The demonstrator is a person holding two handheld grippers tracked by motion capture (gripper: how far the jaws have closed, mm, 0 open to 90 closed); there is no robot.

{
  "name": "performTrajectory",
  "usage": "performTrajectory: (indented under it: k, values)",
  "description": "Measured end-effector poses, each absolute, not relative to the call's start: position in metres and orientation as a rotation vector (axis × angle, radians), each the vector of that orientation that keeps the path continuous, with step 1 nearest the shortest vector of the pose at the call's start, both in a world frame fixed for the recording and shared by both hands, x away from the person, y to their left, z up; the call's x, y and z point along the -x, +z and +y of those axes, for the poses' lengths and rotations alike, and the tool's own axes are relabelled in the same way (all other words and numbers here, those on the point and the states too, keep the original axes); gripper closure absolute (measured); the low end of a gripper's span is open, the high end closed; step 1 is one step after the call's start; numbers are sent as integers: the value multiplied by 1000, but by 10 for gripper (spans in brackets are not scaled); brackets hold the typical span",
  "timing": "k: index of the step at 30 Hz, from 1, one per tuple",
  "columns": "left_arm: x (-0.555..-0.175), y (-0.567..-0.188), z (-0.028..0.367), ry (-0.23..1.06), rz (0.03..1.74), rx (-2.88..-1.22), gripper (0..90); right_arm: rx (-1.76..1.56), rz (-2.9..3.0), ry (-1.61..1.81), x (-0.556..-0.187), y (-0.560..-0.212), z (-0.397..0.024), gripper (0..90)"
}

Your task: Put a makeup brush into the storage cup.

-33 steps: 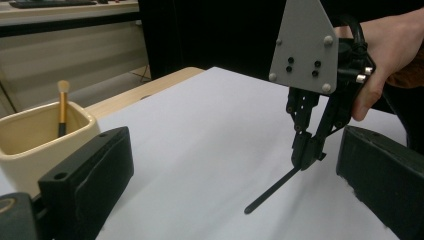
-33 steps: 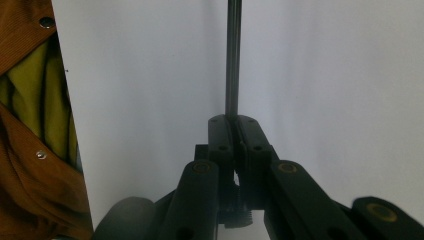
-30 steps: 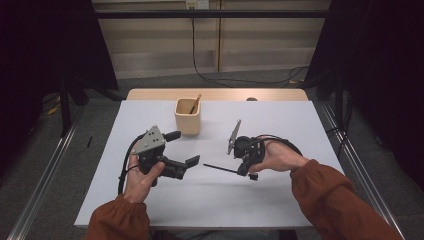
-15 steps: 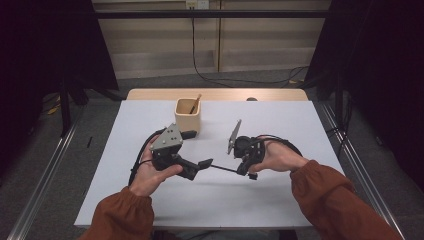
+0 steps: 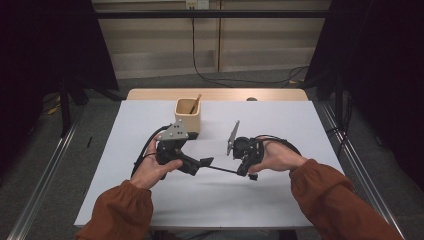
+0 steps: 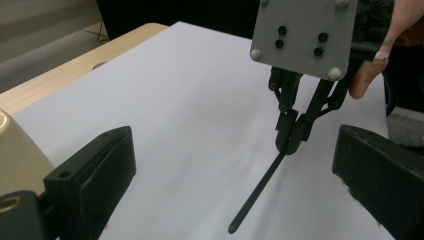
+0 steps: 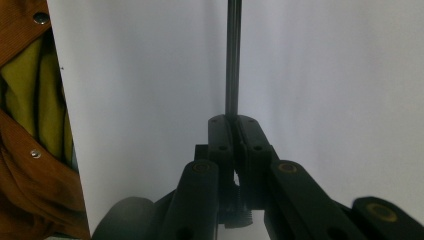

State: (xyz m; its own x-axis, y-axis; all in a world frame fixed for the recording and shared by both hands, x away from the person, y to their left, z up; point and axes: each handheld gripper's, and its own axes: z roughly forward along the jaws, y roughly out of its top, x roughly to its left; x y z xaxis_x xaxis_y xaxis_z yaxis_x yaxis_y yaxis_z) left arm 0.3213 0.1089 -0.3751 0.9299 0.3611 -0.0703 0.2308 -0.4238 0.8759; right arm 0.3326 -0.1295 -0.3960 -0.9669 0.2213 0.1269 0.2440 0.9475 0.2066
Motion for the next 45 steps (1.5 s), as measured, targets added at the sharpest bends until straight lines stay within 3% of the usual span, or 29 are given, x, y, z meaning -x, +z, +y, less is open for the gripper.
performTrajectory:
  k: [15,24,27,45]
  values:
    - [-322,-377,92,53,314,-2325,45,284,-2982,-282,-329,-398,-123,862]
    - [-324,-376,85,40,287,-2407,71,291,-2997,-293,-330,-394,-120,862]
    - [-324,-380,83,28,254,-2452,118,282,-3007,-284,-330,-395,-120,862]
    - [-325,-402,73,-125,98,-2596,105,247,-2993,-260,-330,-397,-111,863]
